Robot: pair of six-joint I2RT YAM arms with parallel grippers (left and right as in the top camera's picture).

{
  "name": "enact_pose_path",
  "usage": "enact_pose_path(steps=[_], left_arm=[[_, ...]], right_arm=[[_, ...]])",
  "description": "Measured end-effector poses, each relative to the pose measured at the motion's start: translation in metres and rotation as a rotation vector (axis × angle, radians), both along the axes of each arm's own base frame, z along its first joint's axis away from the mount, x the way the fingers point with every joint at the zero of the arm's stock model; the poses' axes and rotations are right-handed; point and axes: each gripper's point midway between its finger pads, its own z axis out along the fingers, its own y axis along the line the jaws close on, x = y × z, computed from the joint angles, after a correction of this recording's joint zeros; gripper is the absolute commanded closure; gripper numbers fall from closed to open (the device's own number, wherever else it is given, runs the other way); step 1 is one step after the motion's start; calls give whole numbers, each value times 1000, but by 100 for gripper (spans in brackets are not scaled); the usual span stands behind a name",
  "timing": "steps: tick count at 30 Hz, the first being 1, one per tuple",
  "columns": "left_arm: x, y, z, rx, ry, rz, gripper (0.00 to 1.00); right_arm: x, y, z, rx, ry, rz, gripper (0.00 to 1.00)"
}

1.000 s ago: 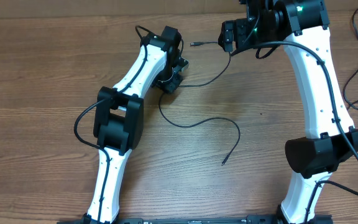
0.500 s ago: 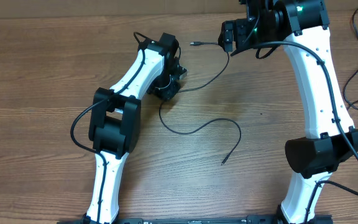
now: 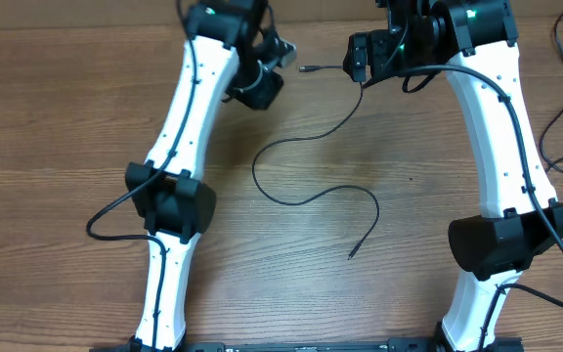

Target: Untangle cables

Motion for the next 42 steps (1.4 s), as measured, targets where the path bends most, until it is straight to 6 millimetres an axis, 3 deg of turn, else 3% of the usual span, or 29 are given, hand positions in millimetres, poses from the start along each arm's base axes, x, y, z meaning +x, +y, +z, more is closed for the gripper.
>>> enact_pose_path(steps=[5, 12, 16, 21, 24, 26, 35, 42], left_arm=[[8, 10, 26, -36, -65, 27, 96], [13, 23, 26, -34, -67, 62, 96], [16, 32, 26, -36, -62, 98, 96], [19, 41, 26, -35, -60, 121, 96], [19, 49, 25, -22, -55, 134, 96], [20, 52, 24, -7, -57, 139, 96], [21, 58, 22, 29, -65, 148, 96], [21, 59, 22, 33, -62, 165, 96]], right_arm=[[0, 0, 0, 0, 0, 1, 0], [-1, 6, -2, 24, 12, 5, 4], [6, 15, -16, 43, 46, -52, 0], [29, 23, -55, 58, 85, -249, 0], [46, 25, -90, 113, 107, -407, 0], [50, 25, -120, 162, 152, -532, 11], [35, 17, -191, 302, 320, -983, 14], [13, 15, -213, 315, 434, -1129, 13]])
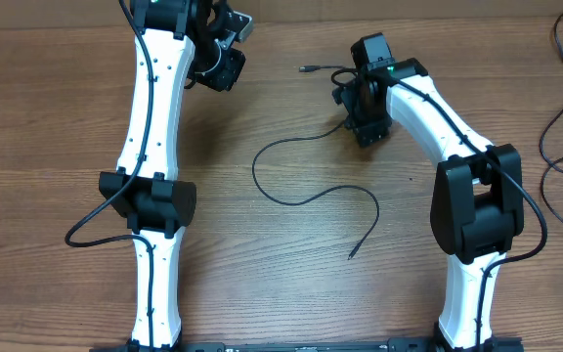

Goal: Untangle cables
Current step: 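Move the right gripper down over the central cable loop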

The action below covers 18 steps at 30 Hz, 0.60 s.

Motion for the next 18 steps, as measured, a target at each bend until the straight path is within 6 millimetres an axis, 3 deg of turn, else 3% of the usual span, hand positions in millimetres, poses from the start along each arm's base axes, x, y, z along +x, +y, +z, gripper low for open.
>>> enact_pose_path(steps=[5, 8, 10, 13, 15, 16, 18], left_arm=[[0, 0, 0, -1, 1, 6, 96], [0, 0, 0, -1, 2, 6, 96], [0, 0, 0, -1, 2, 6, 96], [0, 0, 0, -1, 2, 6, 96], [0, 0, 0, -1, 2, 7, 96], [0, 0, 0, -1, 2, 8, 96], [0, 0, 0, -3, 3, 13, 96]], right_arm=[[-7, 12, 1, 60, 25, 58, 9], [-10, 15, 1, 51, 9, 184, 0], [-11, 17, 1, 26, -22, 332, 0], [-27, 14, -2, -42, -42, 688, 18], [-40, 11, -4, -70, -31, 882, 18], [-48, 9, -5, -81, -23, 1000, 11], [-61, 5, -6, -103, -43, 1290, 12]])
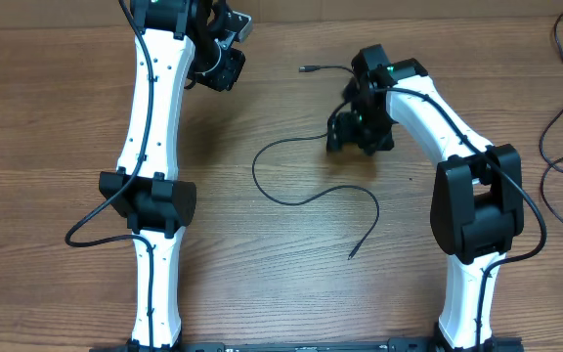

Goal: Untangle cables
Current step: 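Move the right gripper down over the central cable loop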

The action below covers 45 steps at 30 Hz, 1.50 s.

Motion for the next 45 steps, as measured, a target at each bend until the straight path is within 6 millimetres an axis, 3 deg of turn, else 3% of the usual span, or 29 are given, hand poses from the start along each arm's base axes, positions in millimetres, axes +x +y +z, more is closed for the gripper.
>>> enact_pose_path(steps=[2, 3, 4, 5, 6, 7, 11, 14, 17, 22, 28, 32, 37, 45], left_arm=[[0, 0, 0, -2, 2, 7, 96], [0, 0, 0, -3, 3, 12, 96], [0, 0, 0, -3, 4, 14, 96], [0, 0, 0, -4, 4, 16, 96], [0, 0, 0, -4, 5, 17, 96], [0, 0, 0, -4, 5, 18, 96], [0, 0, 0, -4, 5, 18, 96], [0, 0, 0, -4, 5, 18, 96], [0, 0, 0, -5, 6, 22, 96], [0, 0, 0, -9, 11, 41, 96], [0, 0, 0, -10, 12, 46, 96], [0, 0, 0, -10, 12, 46, 96], [0, 0, 0, -10, 12, 46, 96], [0, 0, 0, -10, 12, 46, 96]], right_arm=[[-6, 1, 0, 16, -24, 203, 27], [-6, 4, 1, 33, -46, 299, 42], [-8, 9, 2, 64, -66, 389, 46], [-10, 15, 4, 97, -82, 457, 45], [-12, 22, 6, 136, -99, 521, 9], [-17, 37, 11, 215, -130, 627, 0], [-21, 79, 21, 337, -252, 835, 0], [-12, 99, 18, 281, -356, 960, 0], [-5, 92, 12, 175, -367, 991, 0], [-15, 73, 6, 128, -277, 953, 0], [-77, 51, 7, 167, -40, 1127, 0], [-104, 55, 12, 219, 35, 1210, 0], [-95, 77, 2, 243, -62, 1240, 0], [-89, 82, -1, 242, -96, 1224, 0]])
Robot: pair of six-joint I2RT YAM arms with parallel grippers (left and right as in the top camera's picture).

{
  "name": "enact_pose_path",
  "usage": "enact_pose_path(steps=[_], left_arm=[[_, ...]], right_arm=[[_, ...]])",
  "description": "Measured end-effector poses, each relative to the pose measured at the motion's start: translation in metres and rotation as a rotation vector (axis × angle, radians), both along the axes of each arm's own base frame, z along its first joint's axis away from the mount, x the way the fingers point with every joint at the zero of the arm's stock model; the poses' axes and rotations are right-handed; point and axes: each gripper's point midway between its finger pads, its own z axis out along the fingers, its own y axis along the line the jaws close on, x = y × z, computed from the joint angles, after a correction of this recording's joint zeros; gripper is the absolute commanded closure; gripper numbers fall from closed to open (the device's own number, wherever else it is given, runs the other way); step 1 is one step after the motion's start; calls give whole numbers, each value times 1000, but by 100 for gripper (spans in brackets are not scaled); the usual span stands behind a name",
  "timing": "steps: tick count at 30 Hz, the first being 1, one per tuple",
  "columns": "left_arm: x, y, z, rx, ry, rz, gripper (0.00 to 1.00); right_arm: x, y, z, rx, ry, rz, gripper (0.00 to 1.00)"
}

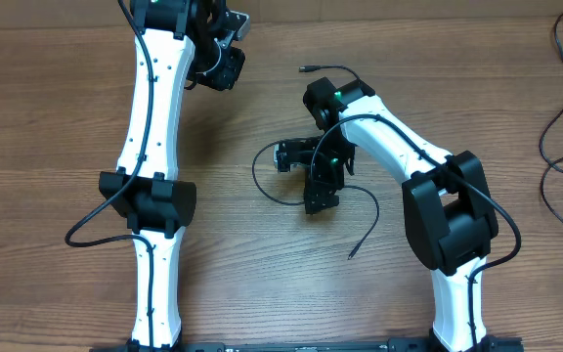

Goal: Untangle cables
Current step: 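Move the right gripper down over the central cable loop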

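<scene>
A thin black cable (301, 200) lies loose mid-table. Its plug end (304, 69) is at the far side and its other tip (351, 256) on the near side, with an open loop (255, 174) bulging left between them. My right gripper (281, 155) points left and sits over the upper strand of that loop, while its arm covers the cable's middle stretch. The overhead view does not show whether its jaws are open or shut. My left gripper (235, 27) is raised at the far left, away from the cable, and its jaws cannot be made out.
Other dark cables (558, 108) trail along the table's right edge, apart from the one mid-table. The left arm (154, 117) stretches along the left side. The right arm's elbow (453, 210) sits near the right front.
My right gripper was right of the loop's upper end and is now further left and nearer, over the loop's upper strand. The left arm and the visible cable have not moved.
Both grippers began at the far edge, either side of the plug end. The left arm then stood at the far left and stayed there, with the right wrist lower beside the cable's middle. The right gripper then neared the loop and now sits over it. The cable's shape is unchanged.
</scene>
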Motion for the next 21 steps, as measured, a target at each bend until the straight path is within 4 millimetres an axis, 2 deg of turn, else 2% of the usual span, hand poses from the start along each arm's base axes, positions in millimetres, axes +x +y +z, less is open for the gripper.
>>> enact_pose_path(steps=[5, 8, 13, 21], left_arm=[[0, 0, 0, 0, 0, 0, 96], [-1, 0, -3, 2, 11, 0, 96], [-4, 1, -11, 8, 41, -1, 96], [-4, 1, -12, 9, 41, -5, 96]], right_arm=[[-1, 1, -9, -3, 22, 1, 0], [-5, -1, -27, -15, 55, 6, 0], [-3, 2, -29, 9, 49, -3, 0], [-2, 7, -30, 54, 29, -4, 0]])
